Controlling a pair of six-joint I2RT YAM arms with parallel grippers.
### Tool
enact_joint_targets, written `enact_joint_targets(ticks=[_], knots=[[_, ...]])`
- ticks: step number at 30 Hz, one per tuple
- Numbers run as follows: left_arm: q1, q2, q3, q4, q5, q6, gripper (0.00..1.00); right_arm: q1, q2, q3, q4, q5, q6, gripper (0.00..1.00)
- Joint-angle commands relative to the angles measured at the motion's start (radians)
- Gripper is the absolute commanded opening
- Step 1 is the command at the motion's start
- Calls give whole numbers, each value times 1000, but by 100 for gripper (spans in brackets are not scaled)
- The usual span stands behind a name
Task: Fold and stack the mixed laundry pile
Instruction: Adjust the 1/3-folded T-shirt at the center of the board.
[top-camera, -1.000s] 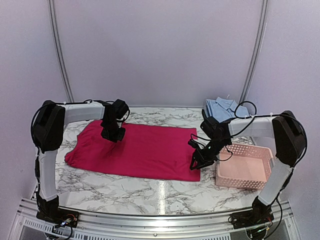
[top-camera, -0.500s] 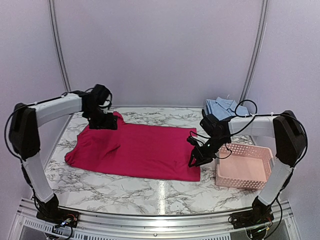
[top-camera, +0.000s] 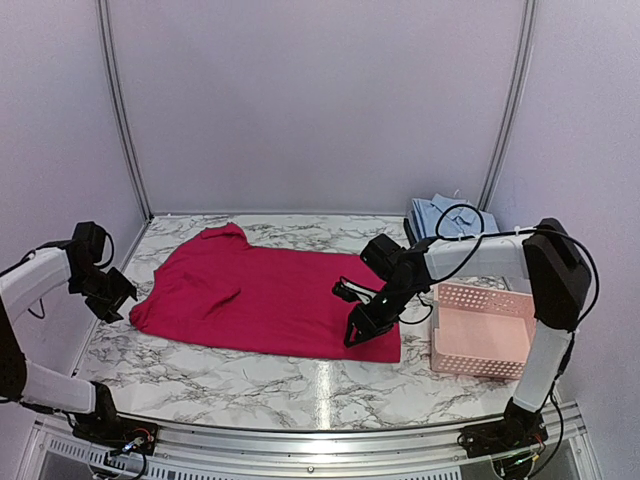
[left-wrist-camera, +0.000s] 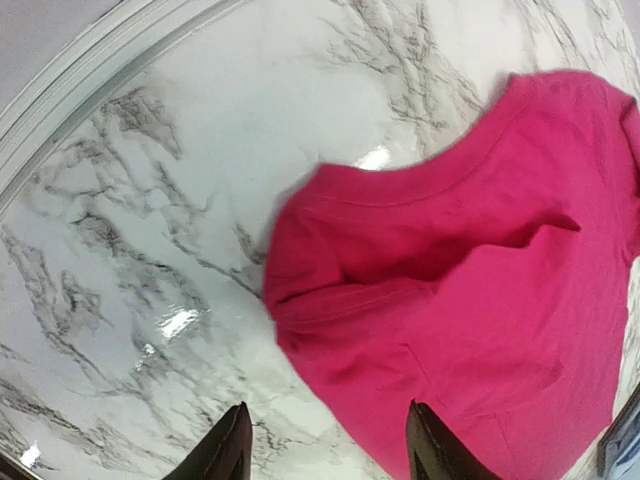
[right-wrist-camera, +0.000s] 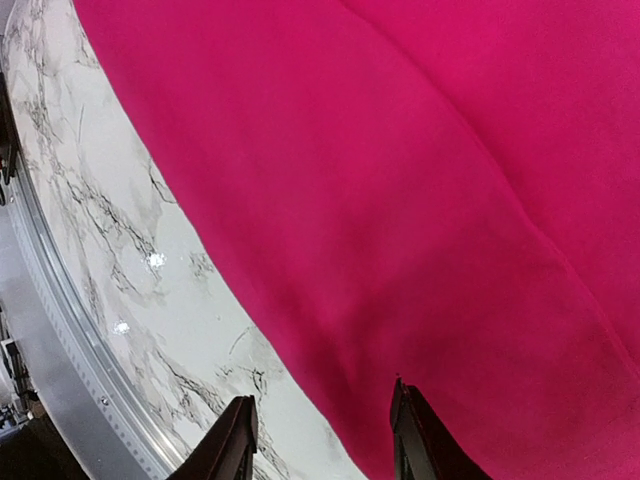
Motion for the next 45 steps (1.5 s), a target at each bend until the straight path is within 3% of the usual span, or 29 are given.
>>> enact_joint_targets(ticks=[1, 21, 26, 30, 34, 42, 45], knots=[[90, -67, -63, -35, -18, -160, 52, 20, 20, 3, 11, -10, -25, 41], [138, 185, -104, 186, 86, -208, 44, 21, 50, -53, -1, 100, -53, 40], [141, 206, -93, 200, 67, -192, 33, 21, 71, -76, -17, 151, -29, 39], [167, 200, -81, 186, 38, -161, 13, 17, 86, -108, -26, 163, -11, 37], [180, 225, -22, 115, -16, -95, 0, 9, 86, -143, -30, 158, -4, 37], [181, 298, 65, 24, -40, 67, 0, -9, 66, -161, -44, 146, -17, 33], [181, 281, 72, -6, -15, 125, 32, -4, 49, -153, -43, 104, -39, 34]])
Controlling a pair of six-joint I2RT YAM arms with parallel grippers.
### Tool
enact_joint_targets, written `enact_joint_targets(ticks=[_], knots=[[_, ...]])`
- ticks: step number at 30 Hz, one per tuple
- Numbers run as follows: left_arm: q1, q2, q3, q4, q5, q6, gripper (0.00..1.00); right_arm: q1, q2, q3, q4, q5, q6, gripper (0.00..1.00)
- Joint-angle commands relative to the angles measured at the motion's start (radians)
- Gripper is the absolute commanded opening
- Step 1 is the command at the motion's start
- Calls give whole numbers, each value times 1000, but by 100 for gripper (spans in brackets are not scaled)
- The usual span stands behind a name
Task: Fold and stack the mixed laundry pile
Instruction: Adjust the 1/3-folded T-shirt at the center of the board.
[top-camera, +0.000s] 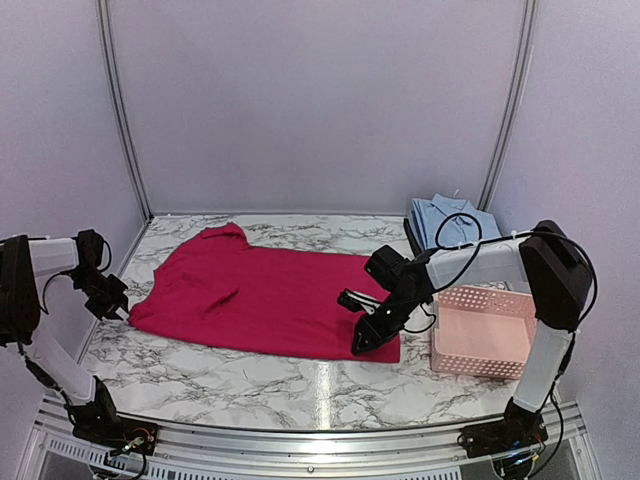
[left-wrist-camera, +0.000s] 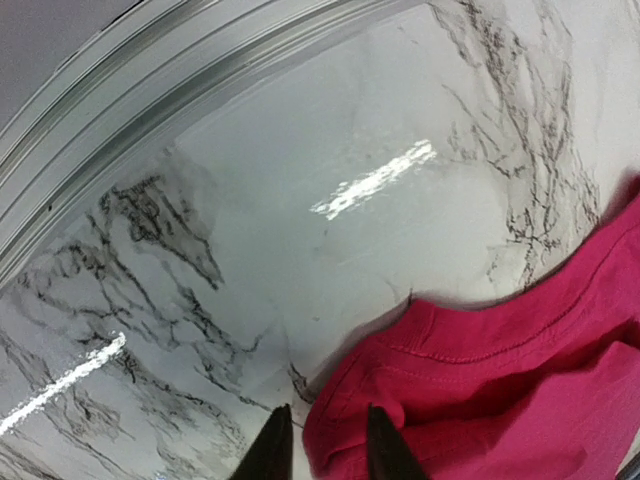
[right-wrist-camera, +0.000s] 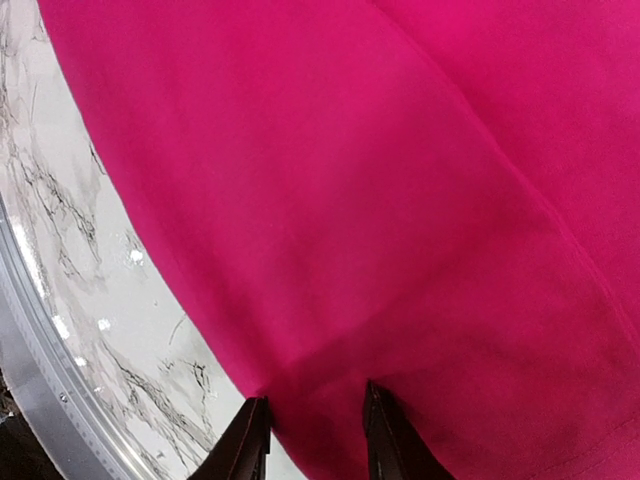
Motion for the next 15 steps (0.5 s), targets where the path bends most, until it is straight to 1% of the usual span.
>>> enact_joint_targets(ticks=[1, 4, 6, 7, 8, 11, 12, 15], knots=[[8, -21, 34, -89, 1, 135, 42, 7, 26, -45, -100, 23, -27, 36], [-8, -87, 86, -83, 46, 221, 69, 8, -55, 10, -107, -11, -31, 42], [-44, -117, 138, -65, 74, 284, 85, -5, -94, 54, -109, 0, -15, 47], [-55, -126, 149, -41, 107, 300, 97, -20, -104, 77, -105, 0, -4, 47], [-59, -131, 148, -8, 163, 303, 99, -36, -107, 92, -103, -6, 4, 48], [-78, -107, 133, 112, 343, 289, 99, -83, -83, 122, -110, 5, 26, 47], [-105, -89, 149, 125, 352, 300, 99, -90, -73, 129, -113, 12, 31, 47], [-213, -20, 207, 126, 303, 346, 99, -111, -36, 143, -106, 12, 49, 46]])
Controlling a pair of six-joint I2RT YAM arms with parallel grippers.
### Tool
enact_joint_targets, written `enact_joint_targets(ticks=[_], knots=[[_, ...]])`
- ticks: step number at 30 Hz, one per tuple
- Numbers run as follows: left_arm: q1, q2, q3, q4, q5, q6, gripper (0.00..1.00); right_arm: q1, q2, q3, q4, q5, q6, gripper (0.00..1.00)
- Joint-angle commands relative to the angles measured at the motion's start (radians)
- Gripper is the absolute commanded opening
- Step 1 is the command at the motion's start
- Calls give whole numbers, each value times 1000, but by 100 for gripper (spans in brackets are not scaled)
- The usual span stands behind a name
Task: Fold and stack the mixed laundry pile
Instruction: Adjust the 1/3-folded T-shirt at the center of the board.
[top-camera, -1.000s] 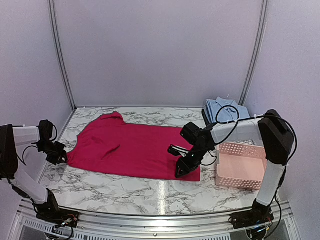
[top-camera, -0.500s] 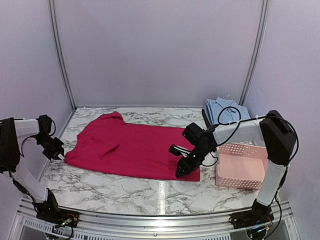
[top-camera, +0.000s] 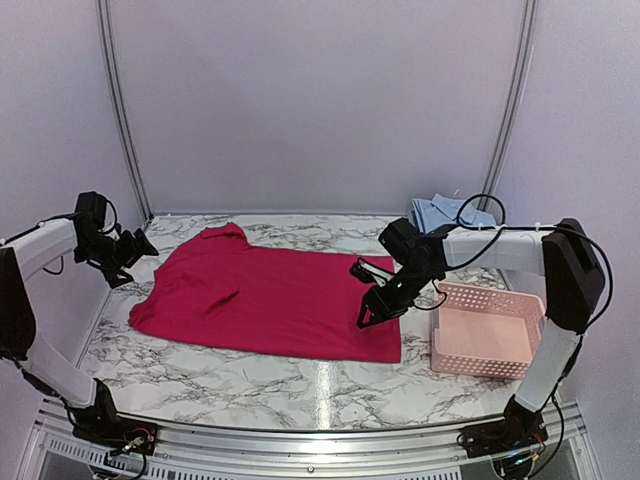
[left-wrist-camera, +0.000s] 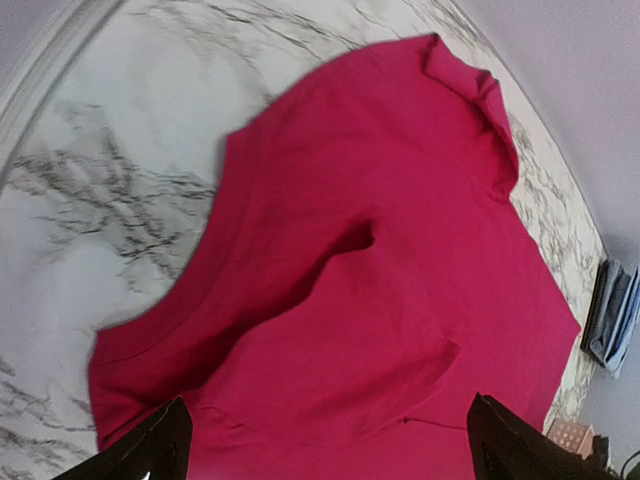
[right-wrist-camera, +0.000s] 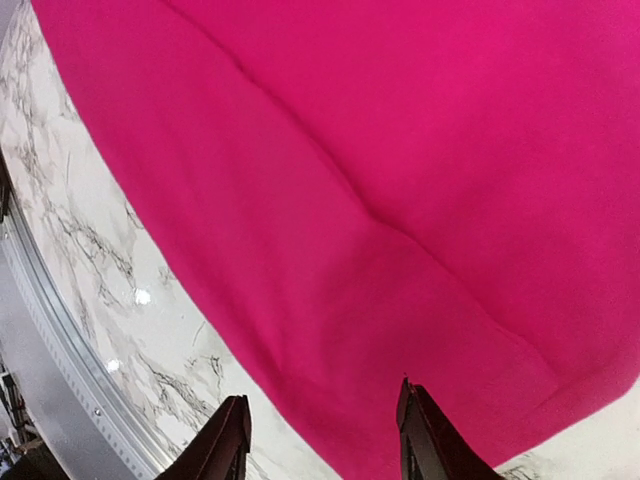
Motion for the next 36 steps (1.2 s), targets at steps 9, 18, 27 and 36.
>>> enact_joint_targets(ticks=[9, 18, 27, 36], knots=[[-213, 245, -19, 62, -3, 29, 73, -30, 126, 23, 32, 24, 38, 43], [-214, 117, -260, 17, -150, -83, 53, -6, 135, -37, 21, 27, 11, 38], [-212, -124, -372, -34, -181, -173, 63, 34, 32, -110, -16, -26, 19, 34], [-212, -40, -76, -50, -176, 4, 95, -104, -7, 37, -66, 51, -12, 33]])
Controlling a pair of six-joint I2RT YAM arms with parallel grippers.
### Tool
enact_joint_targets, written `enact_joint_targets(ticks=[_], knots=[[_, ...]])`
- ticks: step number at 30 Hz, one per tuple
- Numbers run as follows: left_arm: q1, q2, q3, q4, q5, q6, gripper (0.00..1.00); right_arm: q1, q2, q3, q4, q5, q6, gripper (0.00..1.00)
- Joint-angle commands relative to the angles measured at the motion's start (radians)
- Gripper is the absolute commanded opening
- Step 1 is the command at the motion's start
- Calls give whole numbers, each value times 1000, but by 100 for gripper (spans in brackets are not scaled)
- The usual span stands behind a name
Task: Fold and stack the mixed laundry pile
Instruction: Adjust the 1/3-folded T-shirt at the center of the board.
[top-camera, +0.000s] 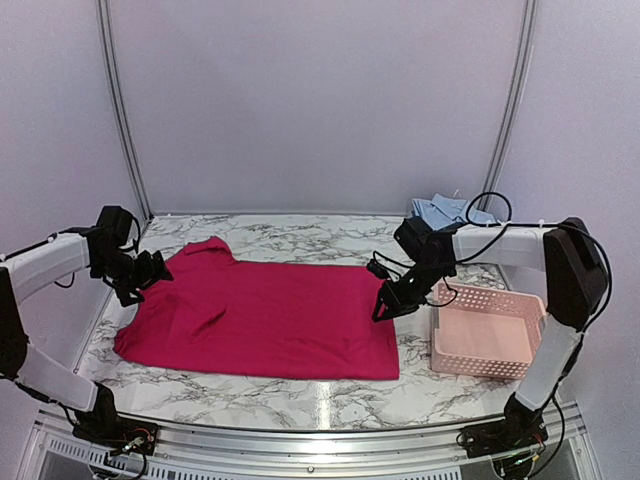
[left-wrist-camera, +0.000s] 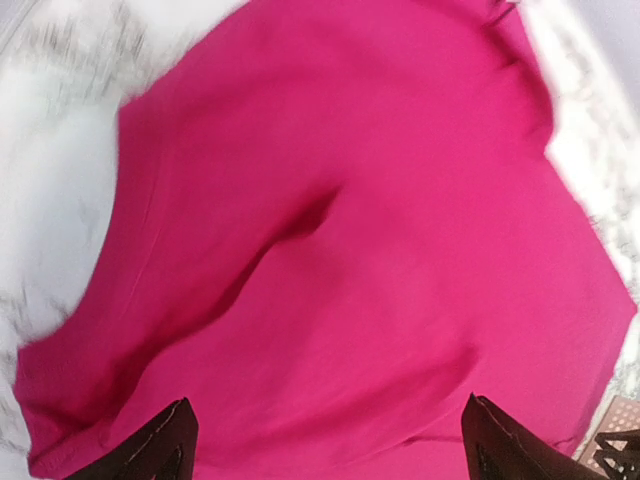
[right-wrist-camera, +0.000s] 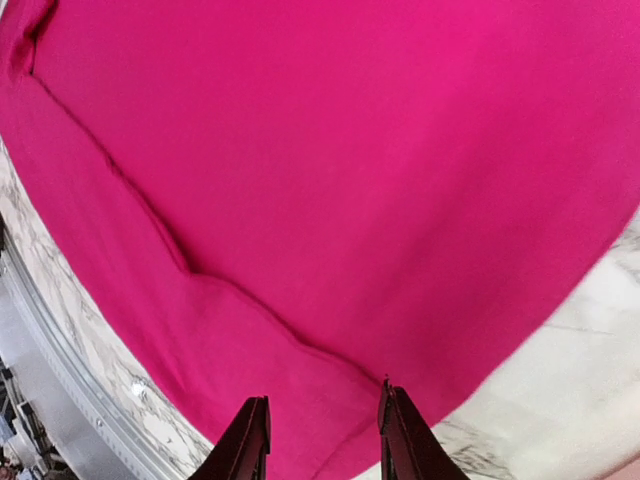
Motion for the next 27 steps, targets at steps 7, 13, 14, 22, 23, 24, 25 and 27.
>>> enact_joint_targets(ticks=[7, 13, 14, 22, 23, 24, 25, 27], knots=[[3, 129, 166, -26, 2, 99, 95, -23, 36, 72, -64, 36, -46, 23], [3, 136, 152, -26, 4, 94, 95, -4, 56, 31, -77, 34, -64, 23], [3, 136, 150, -26, 4, 95, 95, 0, 65, 29, -78, 36, -68, 23], [3, 130, 130, -23, -3, 86, 95, 13, 112, 26, -73, 77, -79, 28], [3, 128, 128, -23, -4, 85, 95, 13, 113, 26, -74, 79, -80, 29], [3, 127, 128, -23, -4, 85, 95, 13, 115, 25, -75, 79, -81, 28], [3, 128, 127, -24, -4, 85, 95, 14, 116, 27, -77, 80, -83, 28], [3, 128, 127, -23, -8, 82, 95, 15, 121, 28, -80, 79, -88, 25]])
